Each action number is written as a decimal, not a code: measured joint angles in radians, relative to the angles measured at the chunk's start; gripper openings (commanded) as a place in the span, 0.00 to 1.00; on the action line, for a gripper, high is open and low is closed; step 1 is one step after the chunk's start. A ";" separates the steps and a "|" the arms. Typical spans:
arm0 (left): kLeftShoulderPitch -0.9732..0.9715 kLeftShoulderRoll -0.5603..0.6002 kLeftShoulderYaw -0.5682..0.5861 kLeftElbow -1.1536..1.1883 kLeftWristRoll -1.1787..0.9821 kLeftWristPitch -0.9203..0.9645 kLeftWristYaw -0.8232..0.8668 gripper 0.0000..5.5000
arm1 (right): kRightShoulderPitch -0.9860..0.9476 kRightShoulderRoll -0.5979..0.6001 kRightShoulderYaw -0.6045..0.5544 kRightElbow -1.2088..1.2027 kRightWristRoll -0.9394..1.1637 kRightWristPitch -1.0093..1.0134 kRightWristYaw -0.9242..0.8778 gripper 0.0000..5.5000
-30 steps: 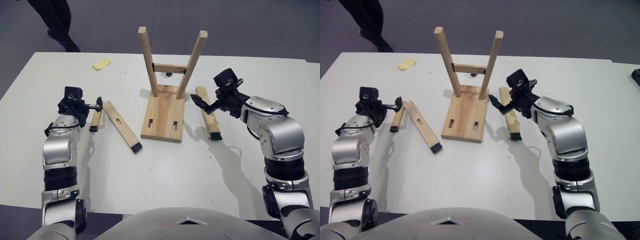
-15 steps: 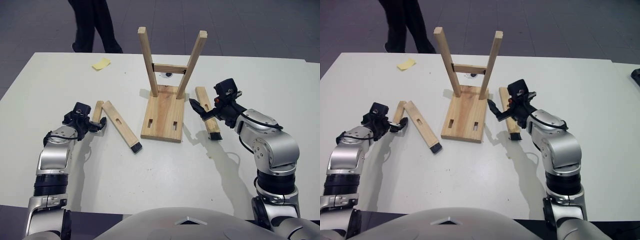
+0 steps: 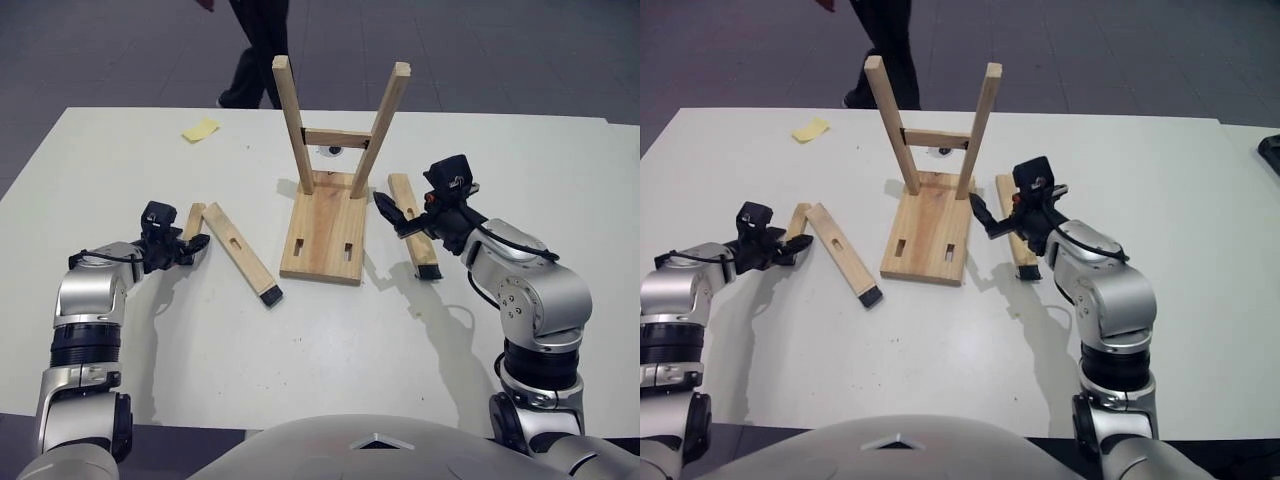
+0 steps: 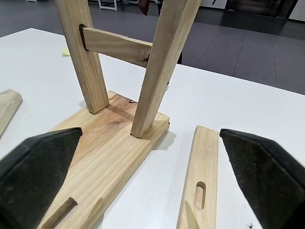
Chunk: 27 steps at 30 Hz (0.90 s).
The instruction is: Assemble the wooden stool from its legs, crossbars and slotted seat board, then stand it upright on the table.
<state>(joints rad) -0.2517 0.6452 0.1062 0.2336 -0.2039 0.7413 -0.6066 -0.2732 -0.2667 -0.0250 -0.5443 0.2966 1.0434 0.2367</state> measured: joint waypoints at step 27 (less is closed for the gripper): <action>-0.014 -0.056 0.123 0.081 -0.081 -0.194 0.062 0.24 | -0.004 0.227 -0.112 -0.006 0.125 -0.072 -0.113 0.98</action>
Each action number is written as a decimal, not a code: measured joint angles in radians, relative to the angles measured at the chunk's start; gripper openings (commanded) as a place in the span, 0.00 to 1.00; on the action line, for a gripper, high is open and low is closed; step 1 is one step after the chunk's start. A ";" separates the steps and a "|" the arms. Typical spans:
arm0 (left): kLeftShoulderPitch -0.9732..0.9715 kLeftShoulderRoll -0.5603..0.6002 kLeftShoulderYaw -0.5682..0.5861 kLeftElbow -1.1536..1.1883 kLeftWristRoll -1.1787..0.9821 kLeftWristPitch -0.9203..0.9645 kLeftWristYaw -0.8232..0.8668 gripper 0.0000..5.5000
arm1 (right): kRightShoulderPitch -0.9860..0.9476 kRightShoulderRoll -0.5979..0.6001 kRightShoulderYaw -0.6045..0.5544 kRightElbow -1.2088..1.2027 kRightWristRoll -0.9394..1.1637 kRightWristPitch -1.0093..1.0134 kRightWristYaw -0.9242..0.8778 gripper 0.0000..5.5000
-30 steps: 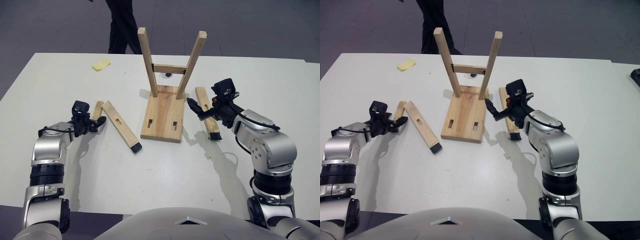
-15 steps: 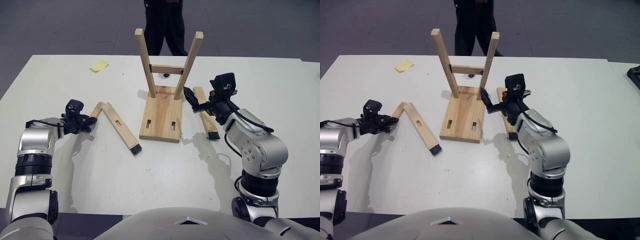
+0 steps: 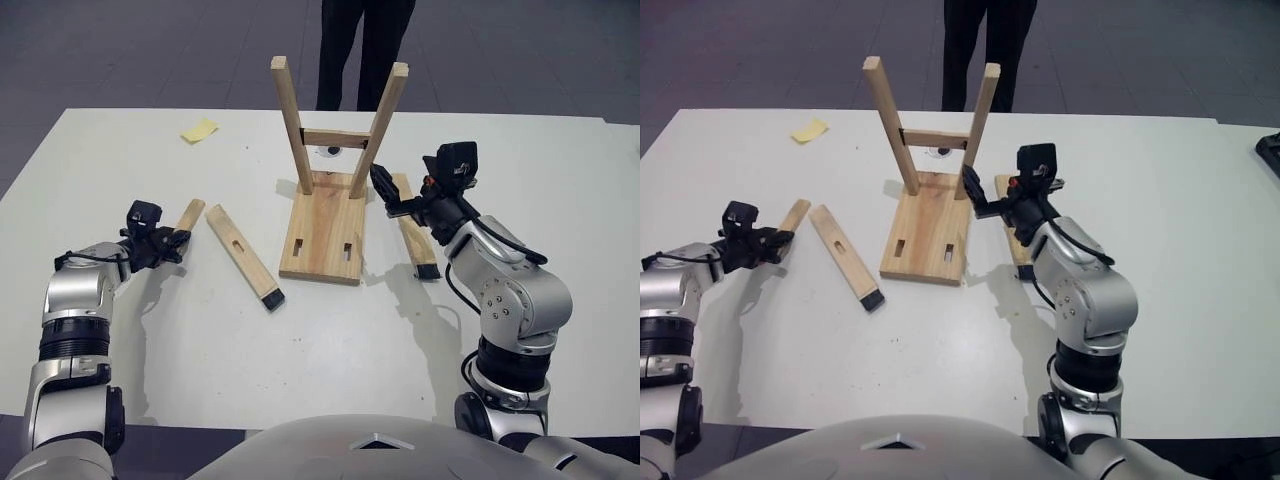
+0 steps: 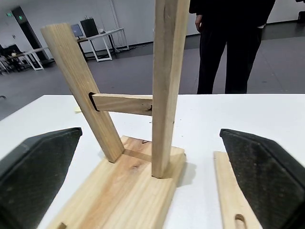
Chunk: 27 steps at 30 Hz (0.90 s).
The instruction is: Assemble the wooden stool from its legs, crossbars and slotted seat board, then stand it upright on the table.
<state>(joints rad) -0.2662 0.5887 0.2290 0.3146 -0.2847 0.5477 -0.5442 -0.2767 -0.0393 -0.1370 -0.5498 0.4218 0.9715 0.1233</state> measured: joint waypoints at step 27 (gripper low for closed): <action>-0.243 -0.207 -0.133 -0.520 -0.087 -0.234 0.100 0.24 | -0.580 0.035 -0.162 0.319 0.581 -0.270 -0.029 0.98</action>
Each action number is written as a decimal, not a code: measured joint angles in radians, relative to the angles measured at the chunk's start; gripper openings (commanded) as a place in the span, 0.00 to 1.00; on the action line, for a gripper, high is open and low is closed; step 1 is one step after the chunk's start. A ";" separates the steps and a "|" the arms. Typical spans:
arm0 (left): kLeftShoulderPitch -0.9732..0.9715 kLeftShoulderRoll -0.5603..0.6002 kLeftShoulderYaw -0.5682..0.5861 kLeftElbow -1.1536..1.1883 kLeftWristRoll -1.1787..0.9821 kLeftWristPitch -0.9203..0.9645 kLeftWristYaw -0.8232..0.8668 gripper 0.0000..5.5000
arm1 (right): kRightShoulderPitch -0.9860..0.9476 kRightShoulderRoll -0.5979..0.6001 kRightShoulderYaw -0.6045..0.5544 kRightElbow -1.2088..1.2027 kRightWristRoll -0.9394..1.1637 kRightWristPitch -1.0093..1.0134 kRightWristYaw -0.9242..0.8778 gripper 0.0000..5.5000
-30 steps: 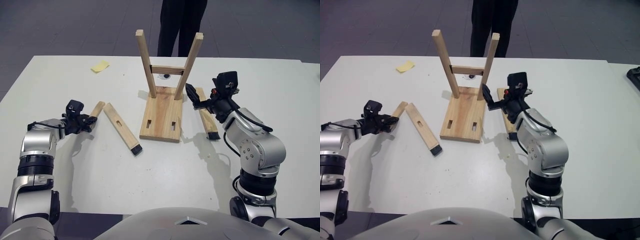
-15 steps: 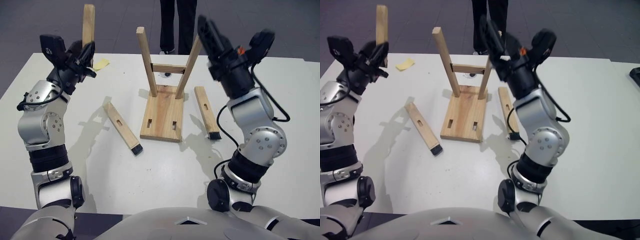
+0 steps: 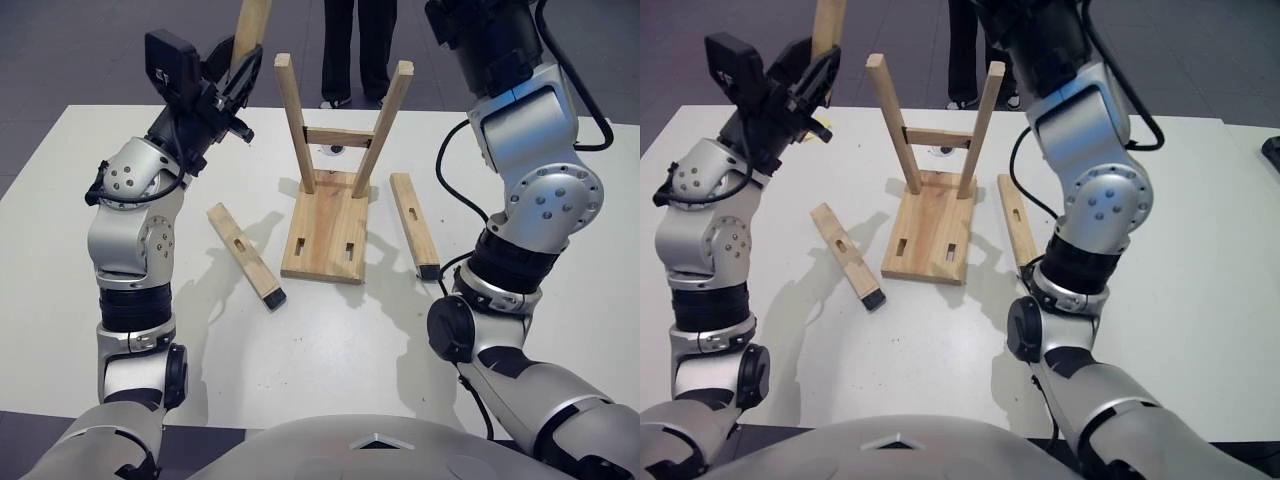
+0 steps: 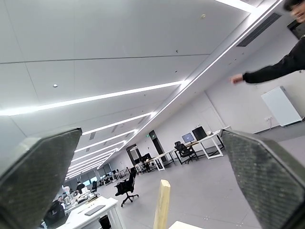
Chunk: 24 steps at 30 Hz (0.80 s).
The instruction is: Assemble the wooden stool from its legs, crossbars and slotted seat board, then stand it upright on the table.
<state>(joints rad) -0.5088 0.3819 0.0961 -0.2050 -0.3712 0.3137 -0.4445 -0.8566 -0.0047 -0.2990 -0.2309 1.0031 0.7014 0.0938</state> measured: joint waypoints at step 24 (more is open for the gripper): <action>0.007 -0.045 -0.116 -0.028 0.067 -0.046 -0.034 0.24 | -0.005 -0.006 0.173 0.262 -0.123 -0.021 0.213 0.80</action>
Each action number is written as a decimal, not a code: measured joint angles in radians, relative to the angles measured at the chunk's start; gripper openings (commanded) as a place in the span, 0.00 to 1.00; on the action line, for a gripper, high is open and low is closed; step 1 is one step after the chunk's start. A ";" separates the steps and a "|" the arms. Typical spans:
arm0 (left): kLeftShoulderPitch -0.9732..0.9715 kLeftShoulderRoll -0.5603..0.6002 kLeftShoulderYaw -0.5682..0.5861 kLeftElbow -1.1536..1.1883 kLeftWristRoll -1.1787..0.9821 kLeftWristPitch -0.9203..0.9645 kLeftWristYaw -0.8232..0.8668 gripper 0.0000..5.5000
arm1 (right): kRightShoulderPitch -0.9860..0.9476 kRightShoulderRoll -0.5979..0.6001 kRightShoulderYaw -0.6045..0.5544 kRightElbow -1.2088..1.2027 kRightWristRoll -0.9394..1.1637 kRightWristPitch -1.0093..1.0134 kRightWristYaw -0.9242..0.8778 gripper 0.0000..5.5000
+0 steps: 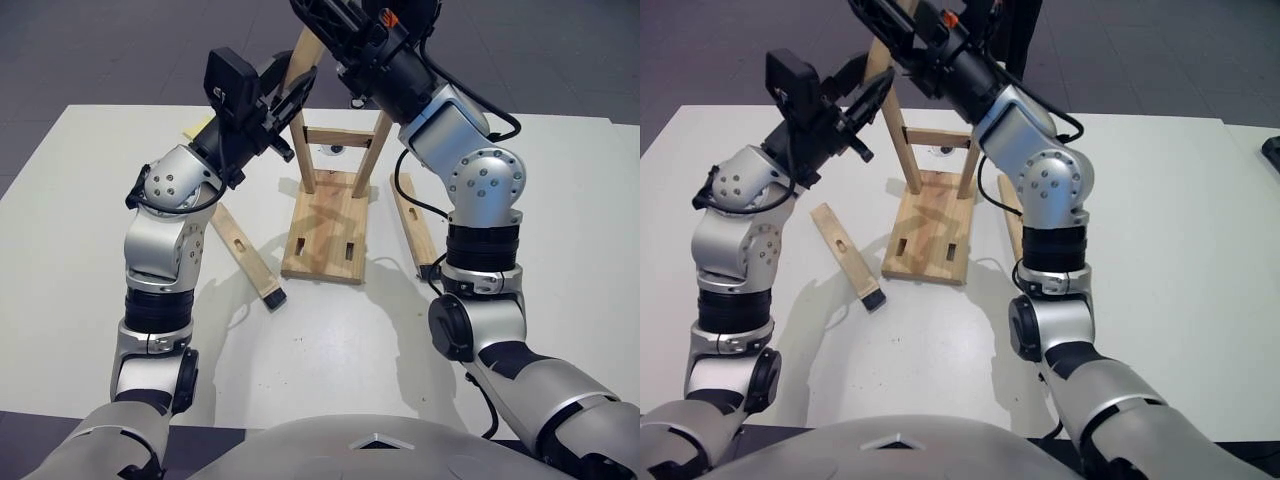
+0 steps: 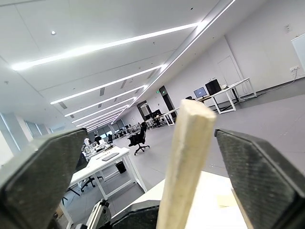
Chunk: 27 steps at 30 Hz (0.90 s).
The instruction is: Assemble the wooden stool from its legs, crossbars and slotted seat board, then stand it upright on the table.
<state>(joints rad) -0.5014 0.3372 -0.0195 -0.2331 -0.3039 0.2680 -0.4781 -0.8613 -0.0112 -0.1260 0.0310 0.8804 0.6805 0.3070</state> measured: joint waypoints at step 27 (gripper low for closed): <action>0.027 -0.002 -0.016 -0.013 0.045 -0.017 -0.016 0.24 | 0.028 -0.015 -0.028 -0.012 -0.018 0.005 0.014 0.08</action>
<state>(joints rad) -0.4747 0.3353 -0.0358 -0.2461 -0.2589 0.2508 -0.4943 -0.8335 -0.0258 -0.1544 0.0193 0.8621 0.6857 0.3207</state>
